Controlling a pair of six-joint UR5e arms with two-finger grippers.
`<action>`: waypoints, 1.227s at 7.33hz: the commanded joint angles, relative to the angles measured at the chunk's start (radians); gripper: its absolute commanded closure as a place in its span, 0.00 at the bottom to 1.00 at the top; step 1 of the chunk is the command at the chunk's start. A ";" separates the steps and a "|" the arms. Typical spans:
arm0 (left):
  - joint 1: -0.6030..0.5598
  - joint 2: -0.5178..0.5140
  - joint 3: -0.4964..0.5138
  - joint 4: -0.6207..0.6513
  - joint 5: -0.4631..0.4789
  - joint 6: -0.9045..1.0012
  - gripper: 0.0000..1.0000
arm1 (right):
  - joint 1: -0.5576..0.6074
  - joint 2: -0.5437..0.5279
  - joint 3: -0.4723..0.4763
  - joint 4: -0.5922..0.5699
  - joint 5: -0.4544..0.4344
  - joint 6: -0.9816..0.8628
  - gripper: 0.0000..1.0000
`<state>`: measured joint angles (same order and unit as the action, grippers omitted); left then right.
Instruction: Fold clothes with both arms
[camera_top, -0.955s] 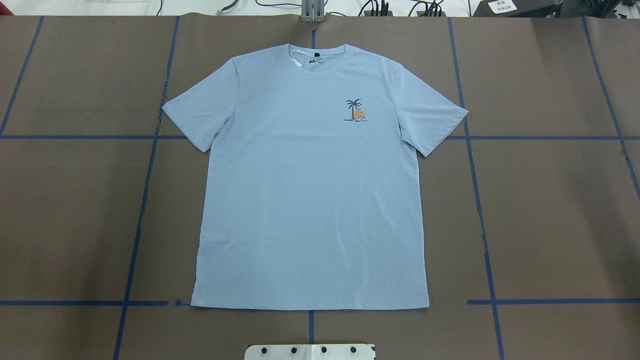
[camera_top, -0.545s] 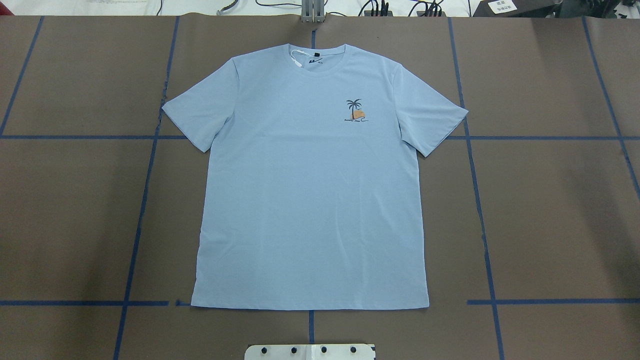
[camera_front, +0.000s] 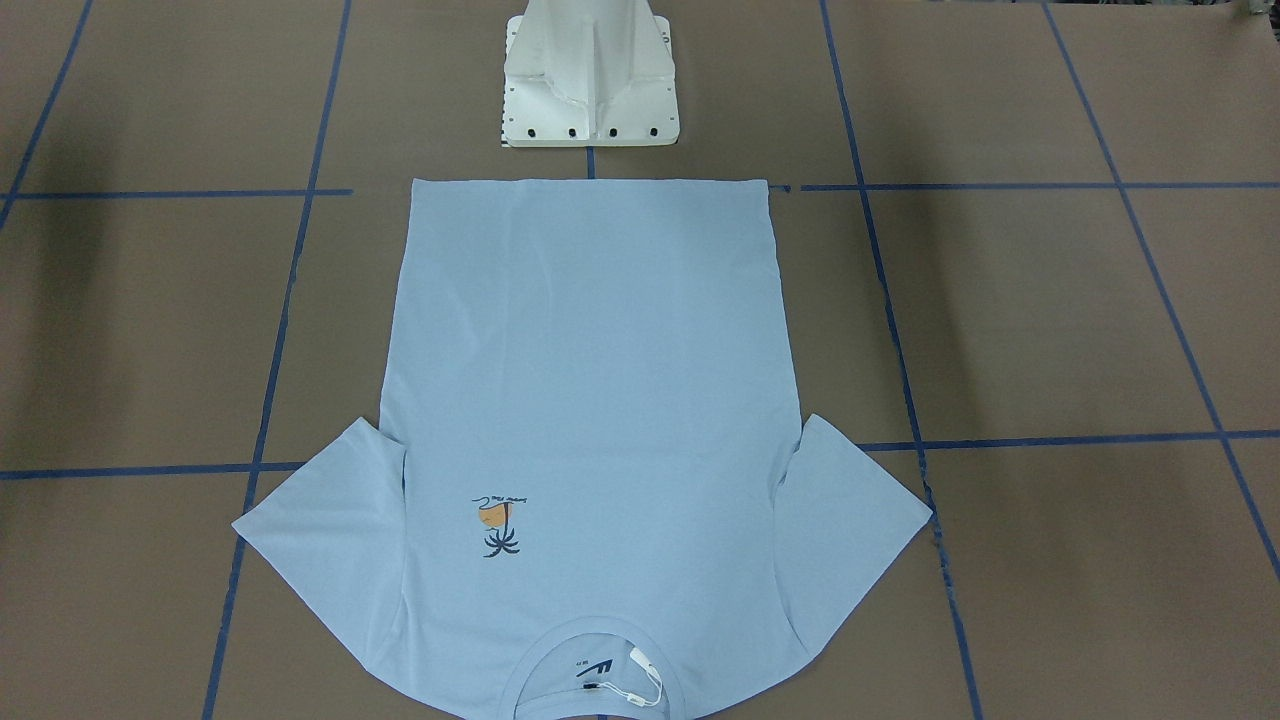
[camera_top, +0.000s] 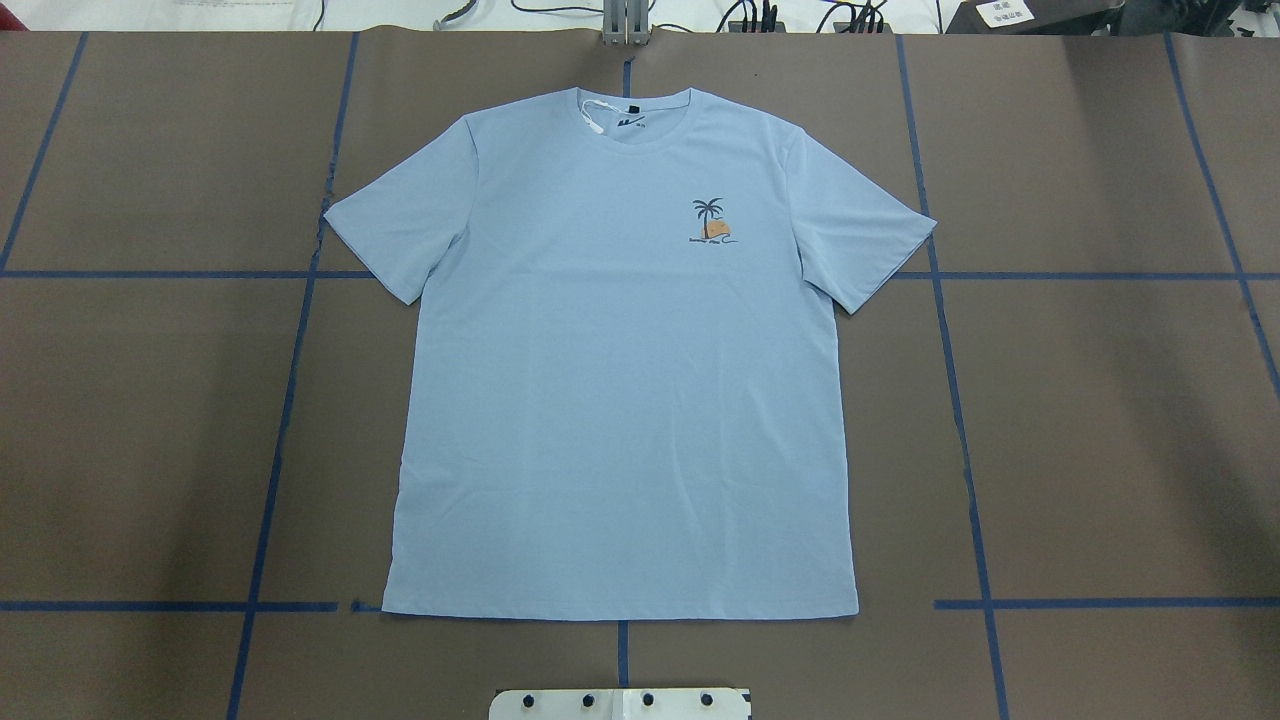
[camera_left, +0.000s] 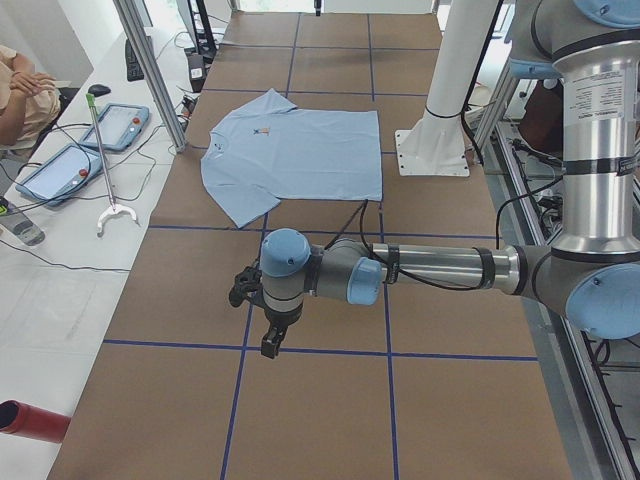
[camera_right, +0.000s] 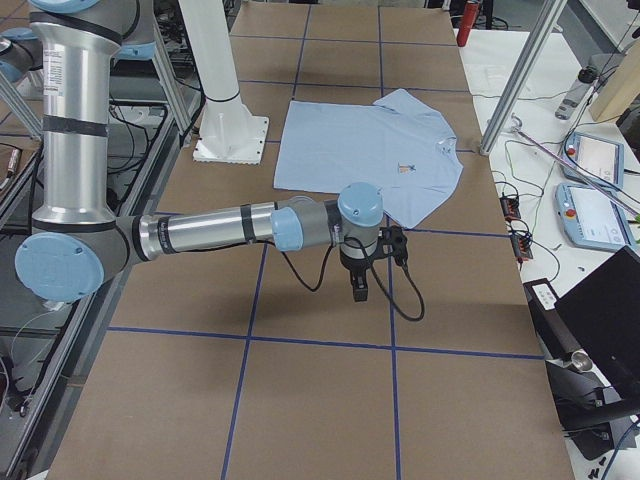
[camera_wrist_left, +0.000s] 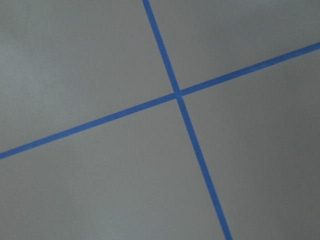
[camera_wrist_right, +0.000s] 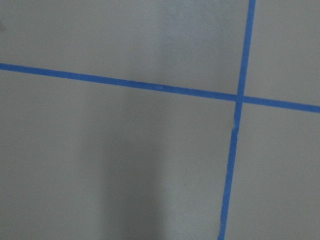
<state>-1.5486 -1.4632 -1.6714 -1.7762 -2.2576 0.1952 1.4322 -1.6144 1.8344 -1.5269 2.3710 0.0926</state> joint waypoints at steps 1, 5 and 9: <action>-0.002 0.017 0.019 -0.095 0.004 0.003 0.00 | -0.009 0.082 -0.001 0.002 -0.003 0.001 0.00; -0.001 -0.058 -0.005 -0.198 0.020 -0.095 0.00 | -0.009 0.111 -0.020 0.103 -0.010 0.042 0.00; -0.001 -0.071 0.004 -0.514 0.020 -0.114 0.00 | -0.151 0.135 -0.052 0.371 -0.035 0.407 0.00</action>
<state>-1.5494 -1.5328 -1.6744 -2.2342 -2.2360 0.0829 1.3551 -1.4968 1.7874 -1.2408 2.3545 0.2950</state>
